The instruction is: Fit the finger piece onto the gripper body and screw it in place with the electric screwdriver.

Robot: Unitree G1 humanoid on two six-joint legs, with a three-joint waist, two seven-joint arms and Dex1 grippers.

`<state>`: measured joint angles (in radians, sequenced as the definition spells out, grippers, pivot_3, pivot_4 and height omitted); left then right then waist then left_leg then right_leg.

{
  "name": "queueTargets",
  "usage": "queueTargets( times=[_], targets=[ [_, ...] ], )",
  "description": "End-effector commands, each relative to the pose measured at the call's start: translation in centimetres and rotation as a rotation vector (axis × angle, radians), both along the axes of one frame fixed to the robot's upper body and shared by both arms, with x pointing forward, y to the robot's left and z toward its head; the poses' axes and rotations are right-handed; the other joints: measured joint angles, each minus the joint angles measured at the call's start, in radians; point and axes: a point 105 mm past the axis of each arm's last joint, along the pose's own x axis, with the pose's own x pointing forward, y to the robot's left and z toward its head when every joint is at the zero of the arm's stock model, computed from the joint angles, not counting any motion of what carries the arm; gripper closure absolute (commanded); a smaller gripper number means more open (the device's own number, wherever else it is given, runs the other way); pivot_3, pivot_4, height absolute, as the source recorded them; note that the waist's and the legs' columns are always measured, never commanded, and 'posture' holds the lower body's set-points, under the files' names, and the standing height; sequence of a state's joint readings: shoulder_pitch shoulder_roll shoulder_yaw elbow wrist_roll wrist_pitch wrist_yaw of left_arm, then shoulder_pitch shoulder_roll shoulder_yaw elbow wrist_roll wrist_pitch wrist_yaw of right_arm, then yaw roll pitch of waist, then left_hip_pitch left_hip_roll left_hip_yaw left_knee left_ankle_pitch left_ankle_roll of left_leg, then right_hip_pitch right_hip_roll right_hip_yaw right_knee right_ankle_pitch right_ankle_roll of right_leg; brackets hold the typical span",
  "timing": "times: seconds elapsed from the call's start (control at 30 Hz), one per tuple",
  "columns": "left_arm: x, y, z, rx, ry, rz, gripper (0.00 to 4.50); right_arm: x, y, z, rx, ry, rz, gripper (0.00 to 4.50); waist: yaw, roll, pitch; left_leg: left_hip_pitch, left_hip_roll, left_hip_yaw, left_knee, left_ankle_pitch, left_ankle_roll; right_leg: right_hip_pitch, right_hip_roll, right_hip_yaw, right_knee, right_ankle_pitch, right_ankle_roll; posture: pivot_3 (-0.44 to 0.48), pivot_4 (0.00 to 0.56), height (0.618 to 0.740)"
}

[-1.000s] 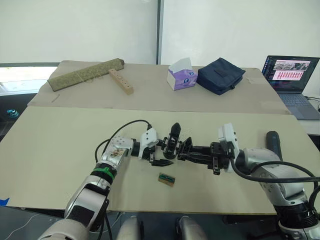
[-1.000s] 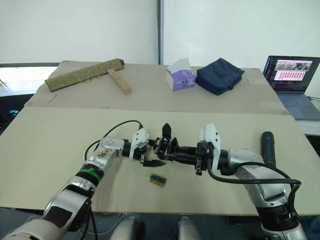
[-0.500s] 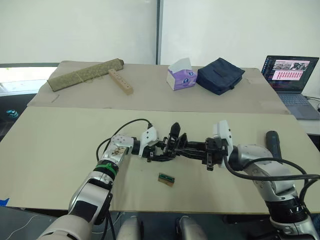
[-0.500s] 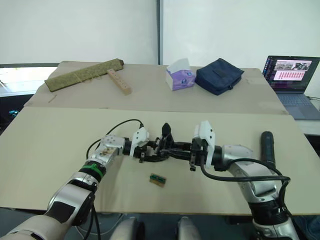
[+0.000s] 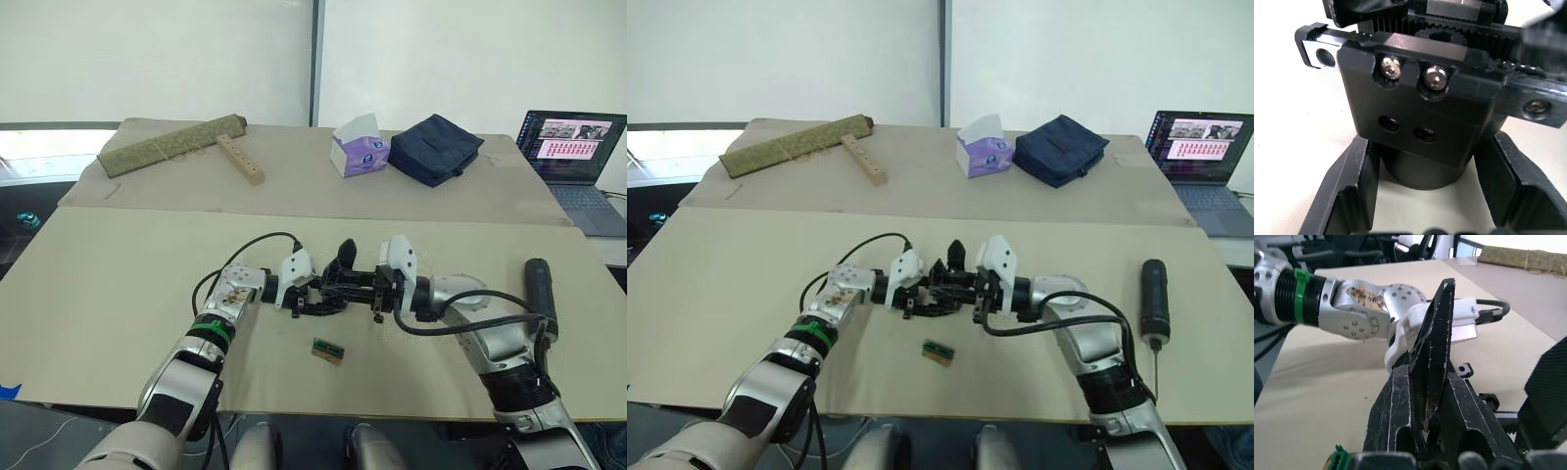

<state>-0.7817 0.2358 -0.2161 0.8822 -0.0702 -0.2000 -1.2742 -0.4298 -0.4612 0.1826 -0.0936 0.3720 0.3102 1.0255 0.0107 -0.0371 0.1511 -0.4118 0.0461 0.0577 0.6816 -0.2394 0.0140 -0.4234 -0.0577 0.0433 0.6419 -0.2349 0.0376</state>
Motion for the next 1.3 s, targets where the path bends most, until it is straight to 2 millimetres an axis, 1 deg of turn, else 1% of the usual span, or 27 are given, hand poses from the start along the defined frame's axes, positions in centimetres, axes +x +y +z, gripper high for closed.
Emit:
queueTargets(
  times=[0.03,0.23,0.4,0.57,0.8,1.0,1.17,1.3],
  targets=[
    [0.0,0.3,-0.4,0.027,-0.002,0.017,2.22,-0.2,0.0,1.3,0.008,-0.062,0.015,4.14,-0.001,0.000,0.000,0.000,0.000,0.000,0.000,0.000,0.000,0.000,0.000,0.000,0.000,0.000,0.000,0.000,0.150,0.740],
    [-0.2,0.5,-0.9,0.043,0.001,0.016,2.22,0.0,-0.4,1.8,0.010,-0.066,0.003,4.14,-0.002,0.000,0.000,0.001,0.000,0.000,0.000,0.000,0.000,0.000,0.000,0.000,0.000,0.000,0.000,0.000,0.150,0.740],
    [-0.5,0.3,-0.8,0.054,-0.012,-0.003,2.22,0.0,-0.7,1.8,-0.008,-0.063,0.002,4.14,-0.003,0.000,0.000,0.001,0.000,0.000,0.000,0.000,0.000,0.000,0.000,0.000,0.000,0.000,0.000,0.000,0.150,0.740],
    [-0.5,0.2,-0.7,0.054,-0.005,-0.005,2.22,-0.1,-0.8,1.4,-0.033,-0.042,0.009,4.14,-0.003,0.000,0.000,0.001,0.000,0.000,0.000,0.000,0.000,0.000,0.000,0.000,0.000,0.000,0.000,0.000,0.150,0.740],
    [-0.5,0.2,-0.7,0.057,0.003,-0.005,2.22,0.1,-0.9,0.5,-0.037,0.031,-0.029,4.14,-0.002,0.000,0.000,0.001,0.000,0.000,0.000,0.000,0.000,0.001,0.000,0.000,0.000,0.000,0.000,0.000,0.150,0.740],
    [-0.6,0.4,-0.8,0.062,0.011,0.002,2.22,-0.3,-0.6,-0.2,-0.058,0.051,-0.019,4.14,-0.003,0.000,0.000,0.001,0.000,0.000,0.000,0.000,0.000,0.001,0.000,0.000,0.000,0.000,0.000,0.000,0.150,0.740],
    [-0.6,0.4,-0.9,0.065,0.017,0.005,2.22,-1.0,-0.1,-0.9,-0.082,0.077,0.020,4.14,-0.003,0.000,0.000,0.002,0.000,0.000,0.000,0.000,0.000,0.001,0.000,0.000,0.000,0.000,0.000,0.000,0.150,0.740],
    [-0.6,0.4,-1.0,0.064,0.020,0.007,2.22,-0.9,-0.1,-1.1,-0.084,0.084,0.016,4.14,-0.003,0.000,-0.001,0.002,0.000,0.000,0.000,0.000,0.000,0.001,0.000,0.000,0.000,0.000,0.000,0.000,0.150,0.740]
  ],
)
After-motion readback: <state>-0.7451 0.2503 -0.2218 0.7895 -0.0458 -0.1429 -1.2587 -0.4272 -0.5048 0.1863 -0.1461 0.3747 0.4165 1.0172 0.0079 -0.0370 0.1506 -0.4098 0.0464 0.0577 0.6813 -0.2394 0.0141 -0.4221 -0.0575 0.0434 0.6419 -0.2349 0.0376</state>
